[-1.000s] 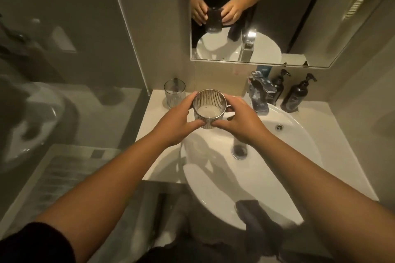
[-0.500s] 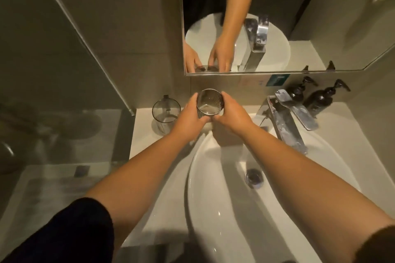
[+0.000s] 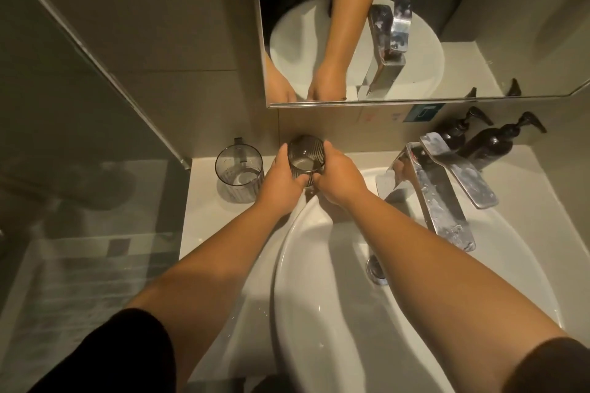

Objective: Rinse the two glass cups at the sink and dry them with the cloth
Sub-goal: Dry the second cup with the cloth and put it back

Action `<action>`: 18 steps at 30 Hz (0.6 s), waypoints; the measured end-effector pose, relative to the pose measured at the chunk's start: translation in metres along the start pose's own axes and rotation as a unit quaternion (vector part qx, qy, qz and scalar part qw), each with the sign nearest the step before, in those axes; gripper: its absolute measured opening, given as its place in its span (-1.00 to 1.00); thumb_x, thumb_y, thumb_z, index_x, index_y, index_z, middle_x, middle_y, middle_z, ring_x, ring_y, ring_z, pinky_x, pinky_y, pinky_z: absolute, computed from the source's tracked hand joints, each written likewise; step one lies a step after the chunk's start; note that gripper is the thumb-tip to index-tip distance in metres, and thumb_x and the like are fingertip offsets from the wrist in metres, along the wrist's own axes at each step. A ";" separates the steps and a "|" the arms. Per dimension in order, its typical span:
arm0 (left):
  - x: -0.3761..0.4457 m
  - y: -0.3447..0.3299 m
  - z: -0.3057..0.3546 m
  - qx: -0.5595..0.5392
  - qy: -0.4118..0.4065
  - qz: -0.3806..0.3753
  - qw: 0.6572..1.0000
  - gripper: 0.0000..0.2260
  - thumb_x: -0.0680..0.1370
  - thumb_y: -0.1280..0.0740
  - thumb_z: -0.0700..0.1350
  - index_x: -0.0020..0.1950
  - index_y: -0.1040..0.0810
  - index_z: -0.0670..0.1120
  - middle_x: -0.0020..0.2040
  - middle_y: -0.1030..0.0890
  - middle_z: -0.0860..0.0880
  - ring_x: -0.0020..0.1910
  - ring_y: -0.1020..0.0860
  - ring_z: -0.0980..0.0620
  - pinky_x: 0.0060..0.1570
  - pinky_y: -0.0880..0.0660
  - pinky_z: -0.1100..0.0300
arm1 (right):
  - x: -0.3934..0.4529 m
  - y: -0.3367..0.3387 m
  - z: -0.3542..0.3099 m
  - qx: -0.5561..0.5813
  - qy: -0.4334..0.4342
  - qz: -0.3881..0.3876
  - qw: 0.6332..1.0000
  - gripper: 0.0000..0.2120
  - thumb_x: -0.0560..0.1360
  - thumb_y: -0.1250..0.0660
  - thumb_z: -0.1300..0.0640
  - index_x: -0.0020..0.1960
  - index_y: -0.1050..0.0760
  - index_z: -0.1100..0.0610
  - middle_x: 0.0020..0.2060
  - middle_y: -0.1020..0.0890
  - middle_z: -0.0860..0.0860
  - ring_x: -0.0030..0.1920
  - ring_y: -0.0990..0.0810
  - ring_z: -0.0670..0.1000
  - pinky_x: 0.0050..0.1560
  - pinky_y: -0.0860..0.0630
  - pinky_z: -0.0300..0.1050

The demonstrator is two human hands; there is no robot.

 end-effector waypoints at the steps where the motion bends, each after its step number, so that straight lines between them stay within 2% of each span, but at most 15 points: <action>1: 0.001 0.001 0.000 0.002 -0.002 0.000 1.000 -0.27 0.56 -0.42 -0.21 0.63 -0.11 -0.10 0.48 -0.47 -0.12 0.42 -0.46 -0.11 0.39 -0.36 0.12 | 0.000 0.000 0.000 -0.003 -0.004 0.001 1.000 -0.51 0.43 -0.42 0.21 0.30 -0.34 0.16 0.12 -0.58 0.16 0.10 -0.55 0.22 0.05 -0.50 0.03; 3: 0.003 0.002 0.001 0.008 -0.007 -0.005 1.000 -0.28 0.57 -0.42 -0.21 0.63 -0.11 -0.10 0.47 -0.48 -0.12 0.41 -0.47 -0.12 0.34 -0.36 0.14 | 0.001 0.000 0.001 -0.011 -0.012 0.002 1.000 -0.41 0.44 -0.42 0.20 0.40 -0.27 0.17 0.16 -0.57 0.17 0.14 -0.54 0.22 0.09 -0.49 0.04; 5: 0.005 0.003 0.002 0.015 -0.008 -0.013 1.000 -0.28 0.57 -0.42 -0.19 0.63 -0.11 -0.09 0.48 -0.47 -0.12 0.42 -0.46 -0.12 0.38 -0.37 0.09 | 0.002 0.000 0.001 -0.021 -0.018 0.000 1.000 -0.31 0.46 -0.41 0.19 0.49 -0.16 0.19 0.21 -0.55 0.18 0.19 -0.52 0.23 0.12 -0.48 0.04; 9: 0.005 0.003 0.000 0.036 0.007 -0.022 0.999 -0.24 0.58 -0.42 -0.15 0.65 -0.03 -0.09 0.54 -0.40 -0.13 0.47 -0.41 -0.14 0.39 -0.33 0.08 | 0.002 0.002 -0.001 -0.040 -0.030 -0.015 0.999 -0.24 0.48 -0.40 0.17 0.54 -0.05 0.20 0.26 -0.51 0.20 0.23 -0.49 0.24 0.16 -0.46 0.05; 15: -0.014 0.019 0.020 0.062 0.031 -0.011 0.998 -0.18 0.59 -0.41 -0.05 0.66 0.06 -0.16 0.61 -0.24 -0.18 0.56 -0.27 -0.16 0.47 -0.29 -0.01 | -0.005 0.013 -0.006 -0.049 -0.032 -0.031 0.998 -0.33 0.47 -0.41 0.12 0.46 -0.17 0.21 0.29 -0.45 0.21 0.26 -0.46 0.24 0.23 -0.43 0.10; 18: -0.047 0.031 0.035 0.116 -0.011 -0.023 0.993 -0.33 0.63 -0.33 0.02 0.63 -0.10 -0.15 0.62 -0.23 -0.17 0.55 -0.28 -0.14 0.44 -0.28 0.04 | -0.017 0.021 -0.010 -0.082 -0.017 0.012 0.996 -0.40 0.51 -0.33 0.08 0.45 -0.20 0.23 0.35 -0.39 0.20 0.36 -0.35 0.22 0.36 -0.29 0.10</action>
Point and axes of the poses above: each hand's wrist, its own x-axis towards the middle knuckle, its own y-axis out of the back of the hand, z = x × y, the point moved 4 cm from there along x, towards the middle knuckle
